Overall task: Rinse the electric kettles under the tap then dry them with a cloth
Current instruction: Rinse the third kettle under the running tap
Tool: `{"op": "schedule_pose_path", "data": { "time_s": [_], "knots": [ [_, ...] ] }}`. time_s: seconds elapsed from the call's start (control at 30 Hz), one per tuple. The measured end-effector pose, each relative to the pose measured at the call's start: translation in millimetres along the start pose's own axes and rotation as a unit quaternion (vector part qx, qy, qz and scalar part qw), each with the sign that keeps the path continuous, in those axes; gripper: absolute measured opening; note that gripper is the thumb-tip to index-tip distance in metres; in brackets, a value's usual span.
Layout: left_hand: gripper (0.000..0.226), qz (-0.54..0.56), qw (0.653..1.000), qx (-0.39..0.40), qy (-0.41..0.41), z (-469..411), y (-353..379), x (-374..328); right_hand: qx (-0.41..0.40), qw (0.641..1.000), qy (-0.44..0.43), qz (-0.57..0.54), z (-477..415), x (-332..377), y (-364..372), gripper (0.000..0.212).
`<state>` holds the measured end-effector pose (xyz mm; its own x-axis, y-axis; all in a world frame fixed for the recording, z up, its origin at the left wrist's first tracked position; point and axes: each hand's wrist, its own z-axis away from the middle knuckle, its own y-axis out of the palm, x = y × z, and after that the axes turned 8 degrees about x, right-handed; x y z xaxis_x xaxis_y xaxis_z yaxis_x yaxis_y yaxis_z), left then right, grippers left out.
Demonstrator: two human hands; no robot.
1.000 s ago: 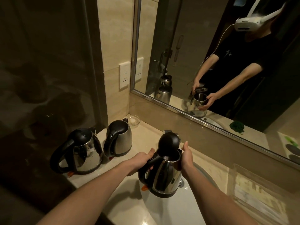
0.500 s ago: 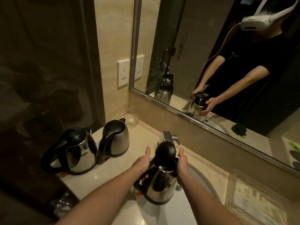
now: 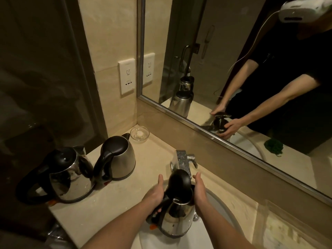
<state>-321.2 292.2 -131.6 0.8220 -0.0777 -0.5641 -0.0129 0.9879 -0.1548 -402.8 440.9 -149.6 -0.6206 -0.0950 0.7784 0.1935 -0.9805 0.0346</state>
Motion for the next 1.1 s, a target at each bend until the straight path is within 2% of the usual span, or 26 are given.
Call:
{"op": "schedule_pose_path", "data": {
  "time_s": [0.13,0.3,0.7,0.83,0.97,1.1],
  "knots": [
    [0.101,0.021,1.000,-0.009,0.006,-18.9,2.3,-7.4,0.031,0.999,-0.008,0.001,-25.3,3.5,-2.6,0.072],
    [0.111,0.032,0.999,-0.026,-0.009,-26.8,1.6,-15.6,0.045,0.998,-0.031,0.012,-50.9,1.6,0.7,0.077],
    [0.109,0.072,0.997,-0.009,0.006,-51.0,2.2,-17.1,0.051,0.996,-0.061,0.035,-64.2,1.7,-5.6,0.082],
    [0.093,0.081,0.997,-0.013,0.016,-49.5,3.1,-17.8,0.040,0.996,-0.066,0.036,-53.4,11.4,-3.9,0.082],
    [0.095,0.090,0.996,-0.007,0.013,-49.0,4.2,-18.1,0.041,0.995,-0.079,0.039,-52.7,15.3,-8.4,0.066],
    [0.086,0.097,0.995,-0.008,0.023,-46.5,8.5,-20.6,0.042,0.995,-0.079,0.043,-55.4,15.8,-14.5,0.056]
  ]
}}
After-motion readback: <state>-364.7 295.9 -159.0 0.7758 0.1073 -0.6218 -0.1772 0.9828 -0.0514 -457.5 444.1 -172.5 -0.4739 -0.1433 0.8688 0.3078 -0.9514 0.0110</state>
